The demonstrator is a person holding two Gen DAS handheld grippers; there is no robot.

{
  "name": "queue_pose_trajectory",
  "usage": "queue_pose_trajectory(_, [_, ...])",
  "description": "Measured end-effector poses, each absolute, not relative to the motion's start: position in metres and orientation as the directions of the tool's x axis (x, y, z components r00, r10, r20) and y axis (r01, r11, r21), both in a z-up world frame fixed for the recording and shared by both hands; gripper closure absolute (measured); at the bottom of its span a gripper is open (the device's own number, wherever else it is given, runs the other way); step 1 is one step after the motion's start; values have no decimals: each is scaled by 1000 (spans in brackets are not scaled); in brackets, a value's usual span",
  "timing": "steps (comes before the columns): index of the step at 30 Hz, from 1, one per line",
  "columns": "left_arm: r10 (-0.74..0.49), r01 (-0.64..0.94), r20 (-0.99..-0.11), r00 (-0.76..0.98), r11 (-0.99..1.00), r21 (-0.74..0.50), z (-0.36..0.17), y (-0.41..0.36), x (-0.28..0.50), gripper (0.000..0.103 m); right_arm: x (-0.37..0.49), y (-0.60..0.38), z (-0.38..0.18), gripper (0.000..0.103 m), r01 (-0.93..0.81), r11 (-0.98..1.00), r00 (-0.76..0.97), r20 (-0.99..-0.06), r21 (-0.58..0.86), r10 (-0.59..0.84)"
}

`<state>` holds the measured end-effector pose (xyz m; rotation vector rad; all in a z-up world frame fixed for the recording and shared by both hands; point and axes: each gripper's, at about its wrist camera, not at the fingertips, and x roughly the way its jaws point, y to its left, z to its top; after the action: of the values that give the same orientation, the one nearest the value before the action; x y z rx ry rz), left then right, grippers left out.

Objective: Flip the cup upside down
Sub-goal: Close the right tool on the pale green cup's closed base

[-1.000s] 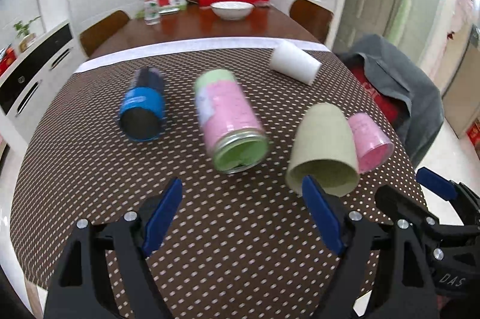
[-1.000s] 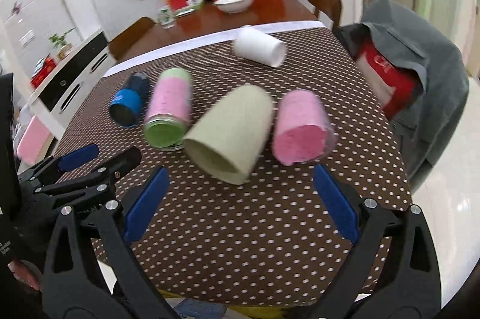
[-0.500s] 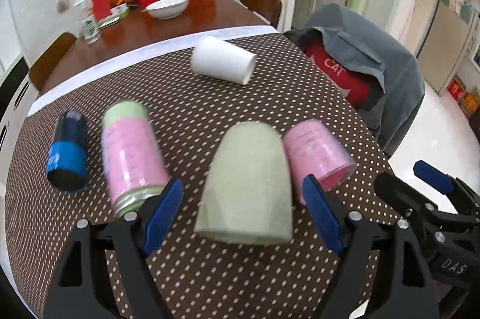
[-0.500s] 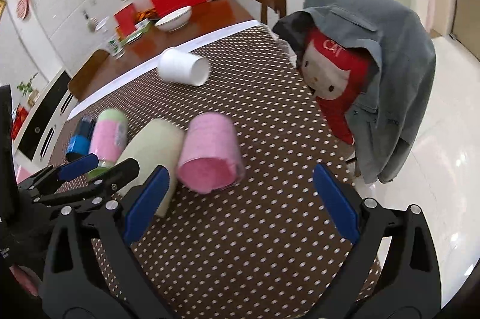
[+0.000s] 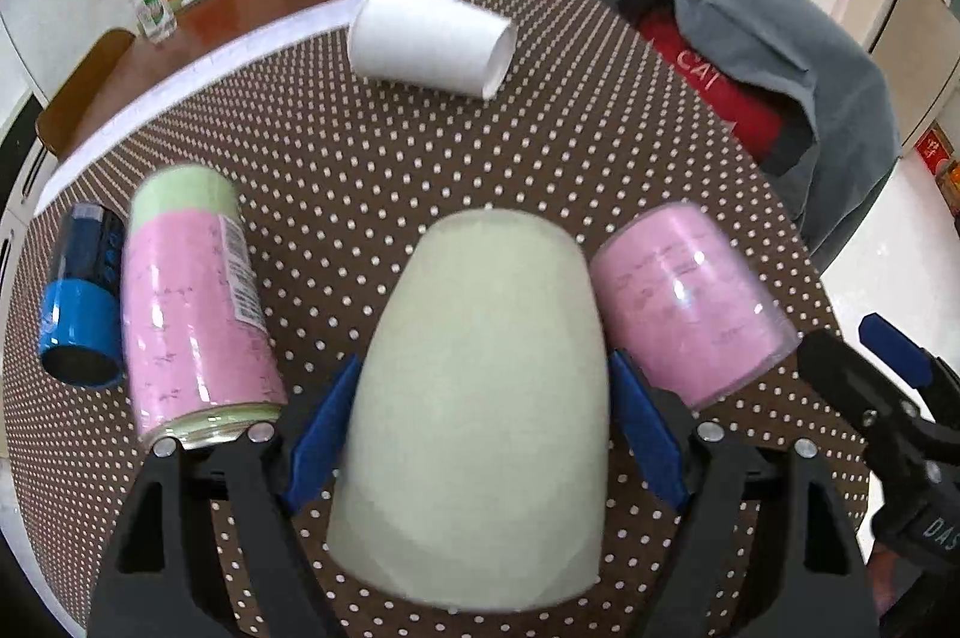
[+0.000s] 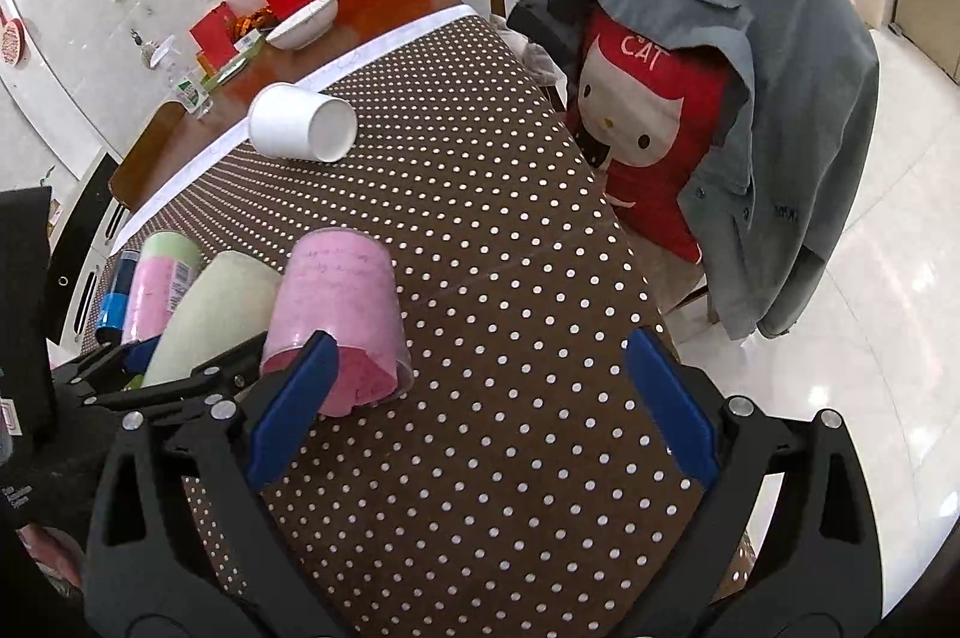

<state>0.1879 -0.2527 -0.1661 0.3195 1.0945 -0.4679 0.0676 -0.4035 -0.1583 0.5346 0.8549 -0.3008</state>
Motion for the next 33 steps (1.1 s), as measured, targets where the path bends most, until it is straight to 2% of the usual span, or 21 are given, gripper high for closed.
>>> queue_pose_trajectory(5, [-229, 467, -913, 337, 883, -49, -173, -243, 200, 24, 72, -407, -165, 8, 465, 821, 612, -790, 331, -28])
queue_pose_trajectory(17, [-223, 454, -906, 360, 890, -38, -166, -236, 200, 25, 68, -404, -161, 8, 468, 821, 615, -787, 328, -36])
queue_pose_trajectory(33, [-261, 480, -859, 441, 877, -21, -128, -220, 166, 25, 37, -392, -134, 8, 467, 819, 662, -746, 333, -73])
